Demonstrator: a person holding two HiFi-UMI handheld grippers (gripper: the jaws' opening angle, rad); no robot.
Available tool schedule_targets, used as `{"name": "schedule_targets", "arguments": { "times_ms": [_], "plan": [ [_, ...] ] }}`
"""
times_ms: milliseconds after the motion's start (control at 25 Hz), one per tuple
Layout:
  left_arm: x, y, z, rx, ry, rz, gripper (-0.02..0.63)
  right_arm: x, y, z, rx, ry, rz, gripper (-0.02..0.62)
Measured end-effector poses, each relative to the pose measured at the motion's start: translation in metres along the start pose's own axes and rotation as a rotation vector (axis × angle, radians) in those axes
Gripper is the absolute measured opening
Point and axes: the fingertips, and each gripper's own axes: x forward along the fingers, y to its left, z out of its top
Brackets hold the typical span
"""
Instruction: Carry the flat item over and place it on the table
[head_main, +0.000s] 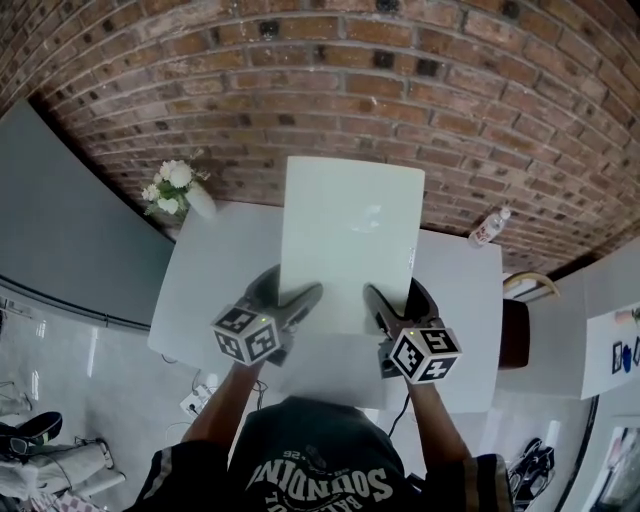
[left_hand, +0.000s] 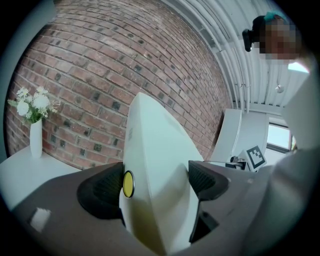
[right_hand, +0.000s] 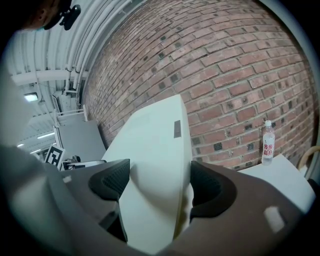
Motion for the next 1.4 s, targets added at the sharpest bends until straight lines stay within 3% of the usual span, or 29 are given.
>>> {"name": "schedule_targets", "arguments": {
  "times_ms": [720,1400],
  "plan": [
    [0.025,0.028,-0.012,-0.009,0.046,-0.046,0.411,0.024,-0.015,-0.016,0.027,0.037,-0.056,0.368],
    [0.042,0.062,-0.062,-0.075,0.147,-0.036,0.41,0.048,-0.04,-0.067,0.093,0.125,-0.094,0.365]
  ]
}}
